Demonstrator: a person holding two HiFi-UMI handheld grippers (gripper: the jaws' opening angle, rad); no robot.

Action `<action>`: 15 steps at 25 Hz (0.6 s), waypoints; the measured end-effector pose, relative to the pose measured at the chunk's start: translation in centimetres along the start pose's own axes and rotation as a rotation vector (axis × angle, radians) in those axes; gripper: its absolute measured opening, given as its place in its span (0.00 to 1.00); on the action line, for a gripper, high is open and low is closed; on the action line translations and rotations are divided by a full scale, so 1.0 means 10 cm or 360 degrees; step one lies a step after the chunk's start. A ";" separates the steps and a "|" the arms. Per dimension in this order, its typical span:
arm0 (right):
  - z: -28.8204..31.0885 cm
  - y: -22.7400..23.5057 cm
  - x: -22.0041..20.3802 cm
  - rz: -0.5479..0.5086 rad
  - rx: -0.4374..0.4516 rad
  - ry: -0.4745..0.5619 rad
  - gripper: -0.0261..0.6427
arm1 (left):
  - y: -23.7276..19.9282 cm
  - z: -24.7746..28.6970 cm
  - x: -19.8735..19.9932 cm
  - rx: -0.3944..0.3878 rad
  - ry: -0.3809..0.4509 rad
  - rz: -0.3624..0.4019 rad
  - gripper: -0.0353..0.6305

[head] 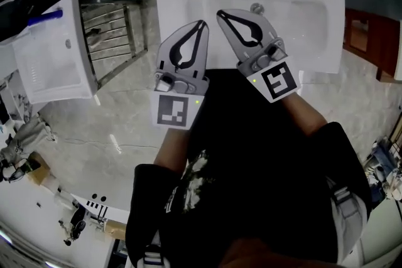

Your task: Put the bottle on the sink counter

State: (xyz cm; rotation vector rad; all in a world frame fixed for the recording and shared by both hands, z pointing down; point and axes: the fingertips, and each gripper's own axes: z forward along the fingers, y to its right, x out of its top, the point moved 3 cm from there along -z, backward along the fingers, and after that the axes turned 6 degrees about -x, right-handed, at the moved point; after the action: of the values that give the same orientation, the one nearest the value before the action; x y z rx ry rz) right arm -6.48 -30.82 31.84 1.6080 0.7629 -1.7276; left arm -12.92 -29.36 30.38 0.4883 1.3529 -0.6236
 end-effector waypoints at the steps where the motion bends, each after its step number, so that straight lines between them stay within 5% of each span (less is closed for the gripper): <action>1: -0.05 -0.04 0.02 0.0027 -0.0022 0.0006 0.03 | 0.02 -0.04 0.02 -0.0012 0.0011 0.0008 0.07; 15: -1.14 -0.63 0.51 -0.0024 -0.0165 0.0145 0.03 | 0.84 -0.78 0.22 -0.0059 0.0150 0.0048 0.07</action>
State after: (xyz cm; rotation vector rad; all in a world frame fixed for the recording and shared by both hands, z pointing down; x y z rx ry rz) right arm -4.55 -18.33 25.75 1.6225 0.8961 -1.6073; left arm -12.92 -18.27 26.73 0.5127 1.4411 -0.5558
